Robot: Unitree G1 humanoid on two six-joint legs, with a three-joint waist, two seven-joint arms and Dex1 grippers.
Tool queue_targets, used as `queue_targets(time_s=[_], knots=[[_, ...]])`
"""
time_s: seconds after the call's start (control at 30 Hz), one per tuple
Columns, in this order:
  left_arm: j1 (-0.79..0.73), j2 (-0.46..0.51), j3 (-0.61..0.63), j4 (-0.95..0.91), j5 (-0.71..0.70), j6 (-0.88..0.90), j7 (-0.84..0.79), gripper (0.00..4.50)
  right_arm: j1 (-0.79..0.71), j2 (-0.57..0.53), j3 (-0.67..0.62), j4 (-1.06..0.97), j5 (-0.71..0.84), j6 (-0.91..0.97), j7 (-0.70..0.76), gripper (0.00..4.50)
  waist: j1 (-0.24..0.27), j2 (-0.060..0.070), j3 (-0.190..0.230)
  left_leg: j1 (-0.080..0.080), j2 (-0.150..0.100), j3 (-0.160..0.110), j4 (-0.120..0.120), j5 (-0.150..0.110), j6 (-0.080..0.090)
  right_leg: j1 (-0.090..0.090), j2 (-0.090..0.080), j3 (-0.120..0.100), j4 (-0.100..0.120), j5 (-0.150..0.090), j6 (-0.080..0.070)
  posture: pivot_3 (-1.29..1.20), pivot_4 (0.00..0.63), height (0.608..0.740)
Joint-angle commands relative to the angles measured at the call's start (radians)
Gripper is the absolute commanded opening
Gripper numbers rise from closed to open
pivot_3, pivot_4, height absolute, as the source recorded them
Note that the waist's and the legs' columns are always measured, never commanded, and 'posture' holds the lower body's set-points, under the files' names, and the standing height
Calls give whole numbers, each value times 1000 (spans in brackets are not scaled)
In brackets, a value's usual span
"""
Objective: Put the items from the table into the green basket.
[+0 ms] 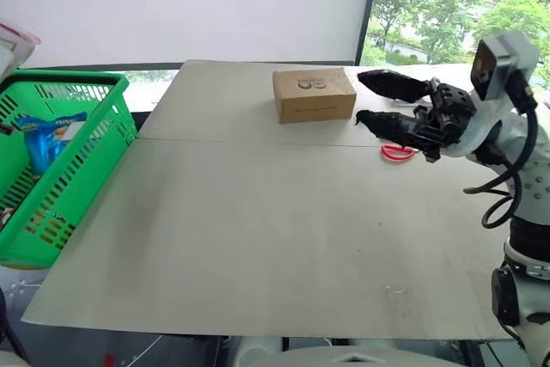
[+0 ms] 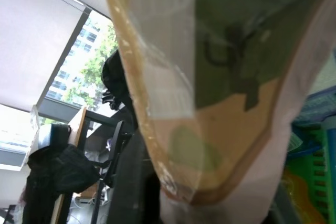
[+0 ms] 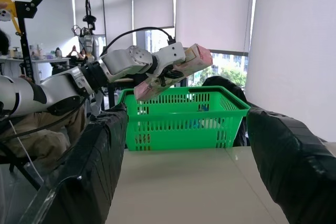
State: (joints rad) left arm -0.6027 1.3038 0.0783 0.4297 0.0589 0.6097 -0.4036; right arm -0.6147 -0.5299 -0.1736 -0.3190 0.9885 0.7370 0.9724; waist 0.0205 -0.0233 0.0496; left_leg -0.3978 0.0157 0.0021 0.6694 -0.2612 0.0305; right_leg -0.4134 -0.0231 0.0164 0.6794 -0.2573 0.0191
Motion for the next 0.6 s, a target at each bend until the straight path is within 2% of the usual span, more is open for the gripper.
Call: queue_targets(time_s=[0.03,0.17,0.37,0.5,0.6], knots=[[-38,11,25,34,34,-62,6,2704,0,-8,-8,-30,3,-26,-4,3826,0,0,0,0,0,0,0,0,0,0,0,0,0,0,0,96,0,724],[-69,-5,11,124,52,-125,8,4439,2,-5,1,-22,-18,-46,2,3826,0,0,0,0,0,0,0,0,0,0,0,-1,0,0,0,94,0,724],[-132,-24,1,244,86,-230,31,4439,8,-3,5,-17,-24,-56,2,3826,1,-2,-1,0,-1,0,0,0,0,0,-1,-2,0,0,0,99,0,724],[-176,-62,43,279,50,-313,43,4439,16,-5,8,-15,-31,-60,3,3826,3,-2,-1,0,-1,0,0,0,0,0,-1,-2,1,0,0,102,0,724],[-202,-220,207,133,-205,-332,-89,4439,46,-22,3,-10,-41,-59,4,3826,23,-4,-3,0,-1,-1,1,0,0,0,-3,-2,1,0,0,107,0,724]])
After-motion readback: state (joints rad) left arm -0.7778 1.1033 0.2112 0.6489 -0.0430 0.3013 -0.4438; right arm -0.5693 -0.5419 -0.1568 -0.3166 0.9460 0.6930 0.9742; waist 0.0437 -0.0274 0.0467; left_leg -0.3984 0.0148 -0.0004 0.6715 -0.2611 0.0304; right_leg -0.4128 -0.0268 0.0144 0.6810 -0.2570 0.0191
